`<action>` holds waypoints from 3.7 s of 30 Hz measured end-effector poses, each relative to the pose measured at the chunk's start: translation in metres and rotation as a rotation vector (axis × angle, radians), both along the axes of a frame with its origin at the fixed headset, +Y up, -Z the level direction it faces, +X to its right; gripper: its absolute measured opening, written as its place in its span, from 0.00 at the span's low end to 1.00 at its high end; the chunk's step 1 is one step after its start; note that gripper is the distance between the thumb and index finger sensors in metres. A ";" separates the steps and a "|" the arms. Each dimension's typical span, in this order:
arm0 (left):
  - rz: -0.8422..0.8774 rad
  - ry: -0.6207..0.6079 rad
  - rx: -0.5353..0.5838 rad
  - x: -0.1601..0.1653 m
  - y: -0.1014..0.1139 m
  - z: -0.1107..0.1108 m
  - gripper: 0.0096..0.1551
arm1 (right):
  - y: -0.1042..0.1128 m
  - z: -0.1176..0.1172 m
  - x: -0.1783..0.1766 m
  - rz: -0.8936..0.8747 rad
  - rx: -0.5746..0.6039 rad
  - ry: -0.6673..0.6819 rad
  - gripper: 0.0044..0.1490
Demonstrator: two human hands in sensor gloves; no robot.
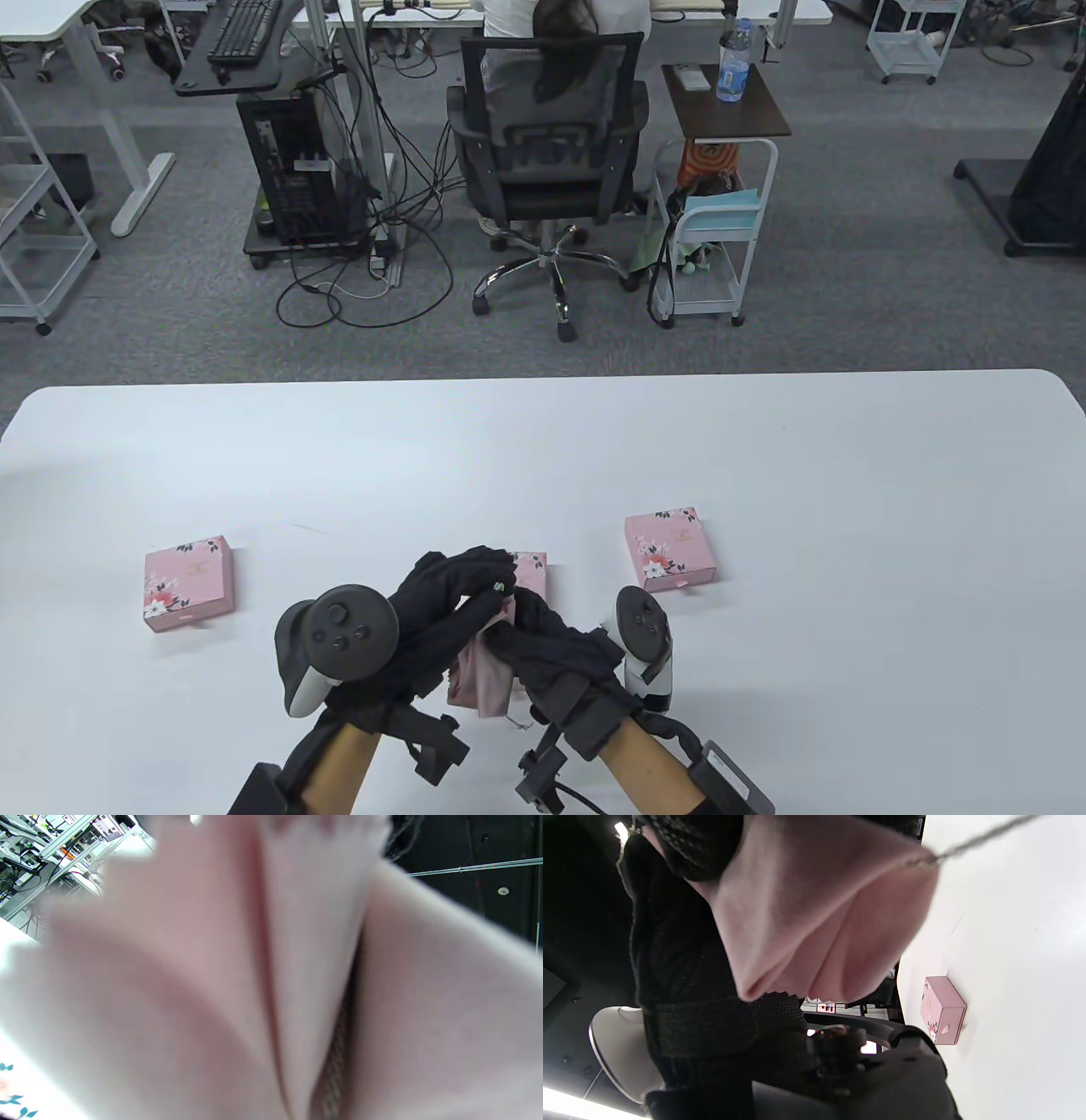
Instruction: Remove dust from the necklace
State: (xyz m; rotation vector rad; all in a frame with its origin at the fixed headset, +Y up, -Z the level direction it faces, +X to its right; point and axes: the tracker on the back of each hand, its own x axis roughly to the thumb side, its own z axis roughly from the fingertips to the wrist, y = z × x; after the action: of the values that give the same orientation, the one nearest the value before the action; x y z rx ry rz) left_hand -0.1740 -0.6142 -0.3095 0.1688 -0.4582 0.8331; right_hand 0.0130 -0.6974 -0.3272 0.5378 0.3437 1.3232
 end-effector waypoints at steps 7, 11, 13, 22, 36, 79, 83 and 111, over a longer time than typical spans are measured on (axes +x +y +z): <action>-0.009 -0.005 0.004 0.001 0.000 0.000 0.22 | 0.005 0.002 -0.002 0.038 0.063 0.030 0.43; -0.013 -0.002 0.006 0.001 0.000 0.000 0.21 | 0.008 0.003 -0.003 0.107 0.129 0.040 0.30; -0.013 -0.007 0.005 0.001 0.000 0.000 0.21 | 0.008 0.004 -0.003 0.150 0.159 0.036 0.26; -0.012 -0.005 0.025 -0.001 0.003 0.002 0.21 | 0.008 0.005 -0.005 0.176 0.170 0.023 0.24; 0.029 0.045 0.033 -0.013 0.006 0.000 0.21 | 0.010 0.002 -0.001 0.418 0.268 -0.053 0.25; 0.225 0.152 0.149 -0.055 0.032 0.015 0.21 | -0.005 0.010 -0.017 0.703 0.349 0.012 0.26; 0.227 0.146 0.160 -0.055 0.034 0.018 0.21 | -0.010 0.008 -0.017 0.658 0.303 0.035 0.25; 0.297 0.067 0.204 -0.054 0.047 0.033 0.21 | -0.027 0.013 -0.030 0.865 0.340 0.156 0.26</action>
State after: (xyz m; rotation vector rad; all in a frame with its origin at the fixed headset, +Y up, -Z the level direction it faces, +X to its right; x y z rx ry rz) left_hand -0.2279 -0.5674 -0.2761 0.4605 -0.4611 1.0677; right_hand -0.0170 -0.7243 -0.3143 0.8270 0.5131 2.2045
